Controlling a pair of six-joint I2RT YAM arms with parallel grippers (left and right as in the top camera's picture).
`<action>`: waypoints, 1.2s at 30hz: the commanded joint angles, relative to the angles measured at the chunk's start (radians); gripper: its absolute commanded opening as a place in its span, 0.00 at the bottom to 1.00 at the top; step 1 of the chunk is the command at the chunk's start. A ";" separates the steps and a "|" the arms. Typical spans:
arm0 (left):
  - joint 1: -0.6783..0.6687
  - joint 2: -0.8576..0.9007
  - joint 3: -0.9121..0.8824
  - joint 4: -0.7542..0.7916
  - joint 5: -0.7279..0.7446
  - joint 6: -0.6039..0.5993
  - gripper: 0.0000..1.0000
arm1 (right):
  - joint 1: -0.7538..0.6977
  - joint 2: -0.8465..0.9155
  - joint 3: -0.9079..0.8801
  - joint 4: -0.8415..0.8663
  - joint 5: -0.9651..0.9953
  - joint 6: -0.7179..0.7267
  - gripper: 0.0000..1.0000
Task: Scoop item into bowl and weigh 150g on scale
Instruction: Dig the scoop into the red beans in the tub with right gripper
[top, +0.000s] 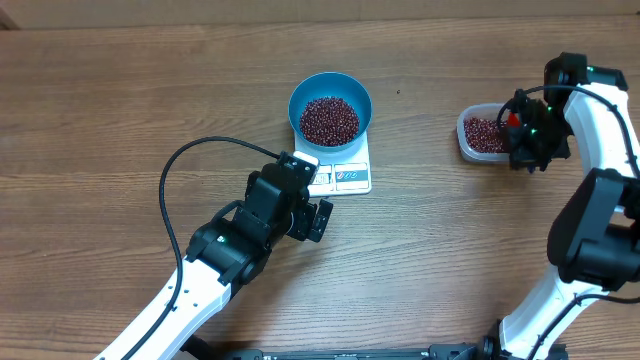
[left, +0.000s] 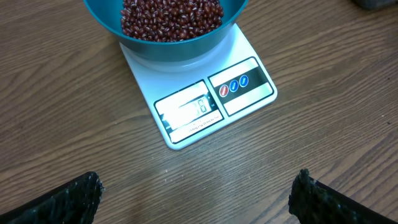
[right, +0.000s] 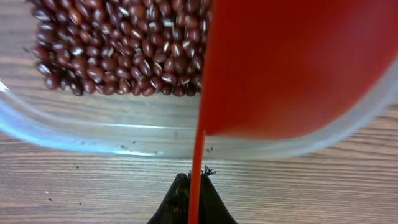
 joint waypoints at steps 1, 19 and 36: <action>0.006 0.006 0.005 0.000 -0.012 0.012 1.00 | 0.003 0.020 -0.006 -0.010 -0.001 -0.003 0.04; 0.006 0.006 0.005 0.000 -0.012 0.012 1.00 | 0.023 0.053 0.006 -0.090 -0.101 0.000 0.04; 0.006 0.006 0.005 0.000 -0.013 0.012 1.00 | 0.045 0.053 0.018 -0.096 0.104 0.163 0.04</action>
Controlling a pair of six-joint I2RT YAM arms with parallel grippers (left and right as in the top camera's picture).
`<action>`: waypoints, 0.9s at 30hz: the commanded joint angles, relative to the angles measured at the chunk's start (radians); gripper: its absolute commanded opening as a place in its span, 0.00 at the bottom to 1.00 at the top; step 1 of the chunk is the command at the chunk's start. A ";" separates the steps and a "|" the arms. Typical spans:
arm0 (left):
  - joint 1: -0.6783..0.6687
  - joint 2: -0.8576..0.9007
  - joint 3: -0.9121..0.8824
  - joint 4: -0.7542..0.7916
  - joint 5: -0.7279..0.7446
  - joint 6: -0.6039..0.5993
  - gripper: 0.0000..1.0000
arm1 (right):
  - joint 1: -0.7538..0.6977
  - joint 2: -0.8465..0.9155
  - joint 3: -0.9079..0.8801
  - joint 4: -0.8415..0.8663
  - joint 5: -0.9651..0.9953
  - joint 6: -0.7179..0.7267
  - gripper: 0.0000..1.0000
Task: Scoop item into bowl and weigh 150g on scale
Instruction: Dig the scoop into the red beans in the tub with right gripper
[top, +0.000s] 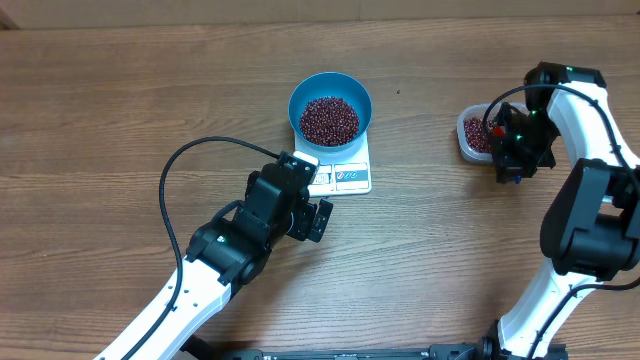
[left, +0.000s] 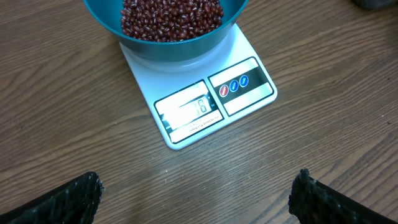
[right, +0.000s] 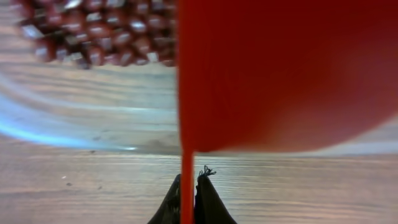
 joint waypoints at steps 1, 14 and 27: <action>0.006 0.006 0.005 0.000 -0.012 0.012 1.00 | -0.001 0.006 0.019 -0.002 0.088 0.062 0.04; 0.006 0.006 0.005 0.000 -0.012 0.012 0.99 | 0.050 0.013 0.008 0.005 0.097 0.051 0.04; 0.006 0.006 0.005 0.000 -0.012 0.012 1.00 | 0.071 0.013 -0.005 -0.011 0.115 0.059 0.04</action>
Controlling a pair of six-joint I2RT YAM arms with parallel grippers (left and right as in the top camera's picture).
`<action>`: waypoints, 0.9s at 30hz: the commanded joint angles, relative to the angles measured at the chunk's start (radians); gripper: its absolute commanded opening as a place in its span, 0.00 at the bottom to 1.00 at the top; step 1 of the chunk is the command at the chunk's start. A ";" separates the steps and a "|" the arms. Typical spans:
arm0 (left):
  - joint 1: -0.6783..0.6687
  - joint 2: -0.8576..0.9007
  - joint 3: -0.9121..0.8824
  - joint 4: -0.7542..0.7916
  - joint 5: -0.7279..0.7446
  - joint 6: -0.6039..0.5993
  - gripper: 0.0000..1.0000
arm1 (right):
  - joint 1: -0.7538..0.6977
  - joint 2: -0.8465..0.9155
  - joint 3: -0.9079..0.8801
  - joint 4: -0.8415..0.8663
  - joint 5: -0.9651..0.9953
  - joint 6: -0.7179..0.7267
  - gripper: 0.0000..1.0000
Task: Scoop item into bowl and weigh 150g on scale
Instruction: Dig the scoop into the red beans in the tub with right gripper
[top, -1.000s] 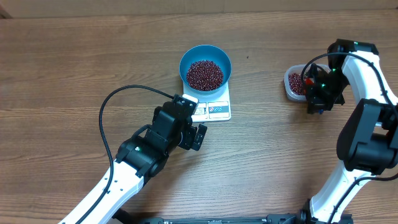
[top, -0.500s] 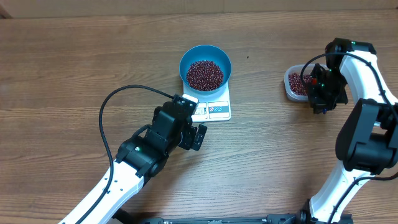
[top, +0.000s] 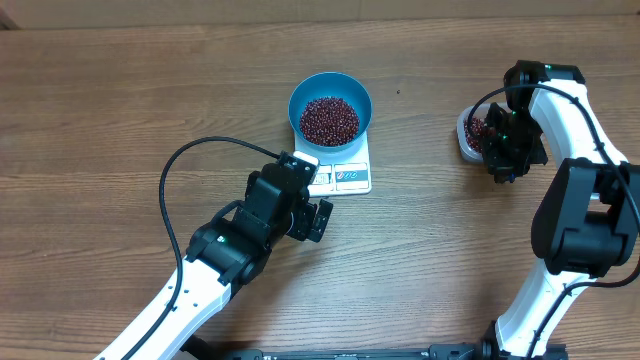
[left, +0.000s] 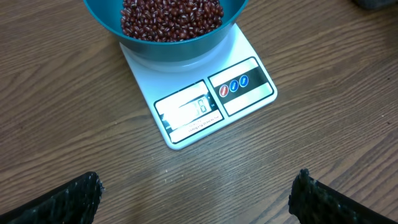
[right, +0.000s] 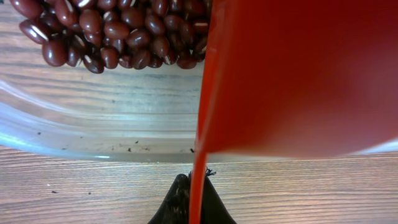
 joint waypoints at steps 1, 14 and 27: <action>0.006 0.006 0.005 0.000 -0.012 0.011 1.00 | 0.000 0.009 -0.005 -0.005 0.011 0.008 0.04; 0.006 0.006 0.005 0.000 -0.012 0.012 1.00 | 0.001 0.046 -0.006 -0.006 -0.021 0.008 0.04; 0.006 0.006 0.005 0.000 -0.012 0.012 1.00 | 0.063 0.064 -0.005 -0.036 -0.101 -0.054 0.04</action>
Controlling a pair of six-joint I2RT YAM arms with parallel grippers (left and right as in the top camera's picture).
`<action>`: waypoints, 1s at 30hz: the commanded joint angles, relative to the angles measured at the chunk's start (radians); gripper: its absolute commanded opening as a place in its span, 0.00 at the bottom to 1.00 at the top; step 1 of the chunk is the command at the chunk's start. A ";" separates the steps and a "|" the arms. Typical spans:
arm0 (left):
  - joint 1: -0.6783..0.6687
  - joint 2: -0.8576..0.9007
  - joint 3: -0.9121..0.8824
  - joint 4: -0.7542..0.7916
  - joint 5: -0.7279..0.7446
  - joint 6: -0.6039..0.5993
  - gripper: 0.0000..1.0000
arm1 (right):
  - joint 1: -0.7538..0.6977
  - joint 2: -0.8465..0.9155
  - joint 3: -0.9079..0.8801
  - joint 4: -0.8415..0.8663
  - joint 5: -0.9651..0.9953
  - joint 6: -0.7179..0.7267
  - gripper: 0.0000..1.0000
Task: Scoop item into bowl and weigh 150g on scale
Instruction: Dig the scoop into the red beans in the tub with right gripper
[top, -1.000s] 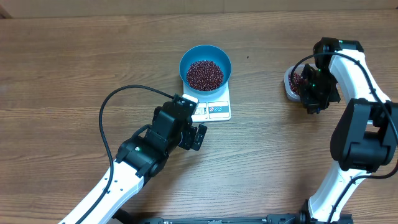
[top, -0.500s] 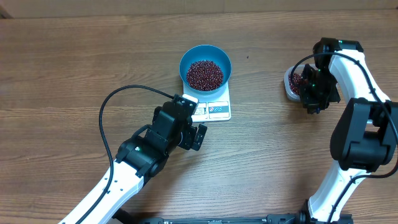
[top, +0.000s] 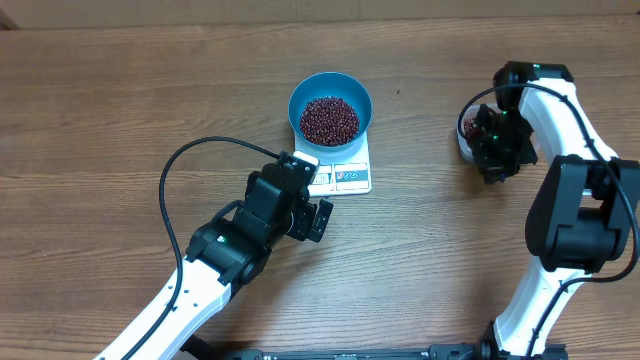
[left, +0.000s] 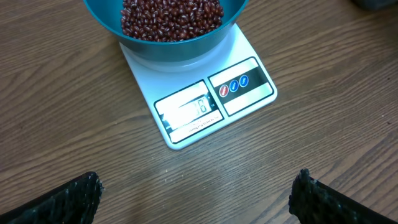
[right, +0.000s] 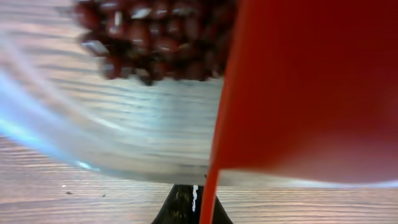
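Note:
A blue bowl (top: 330, 110) full of red beans (left: 171, 15) stands on the white scale (top: 346, 178), whose display (left: 189, 111) is lit. At the right, a clear container (top: 464, 128) of beans (right: 161, 43) is mostly covered by my right gripper (top: 492, 145). That gripper (right: 198, 208) is shut on the handle of a red scoop (right: 311, 81), whose blade hangs over the container's wall (right: 124, 143). My left gripper (left: 196, 196) is open over bare table just in front of the scale, holding nothing.
The wooden table (top: 120, 120) runs wide on all sides. My left arm's black cable (top: 175, 170) loops over the table left of the scale. The right arm (top: 585, 110) arches over the table's right edge.
My right gripper with the scoop has moved a little left and now covers more of the container. In its wrist view the beans sit more to the right. The left arm has not moved.
My right gripper held the red scoop at the container's right side. At each later moment it stood further left over the container, still shut on the scoop. The bowl, the scale and my open left gripper stayed where they were throughout.

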 joint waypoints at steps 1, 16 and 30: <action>0.006 0.006 0.005 0.000 -0.012 0.012 1.00 | 0.021 0.041 -0.013 -0.023 -0.072 -0.048 0.04; 0.006 0.006 0.005 0.000 -0.012 0.012 1.00 | 0.008 0.041 -0.010 -0.042 -0.258 -0.095 0.04; 0.006 0.006 0.005 0.000 -0.012 0.012 0.99 | -0.099 0.041 -0.010 -0.043 -0.520 -0.236 0.04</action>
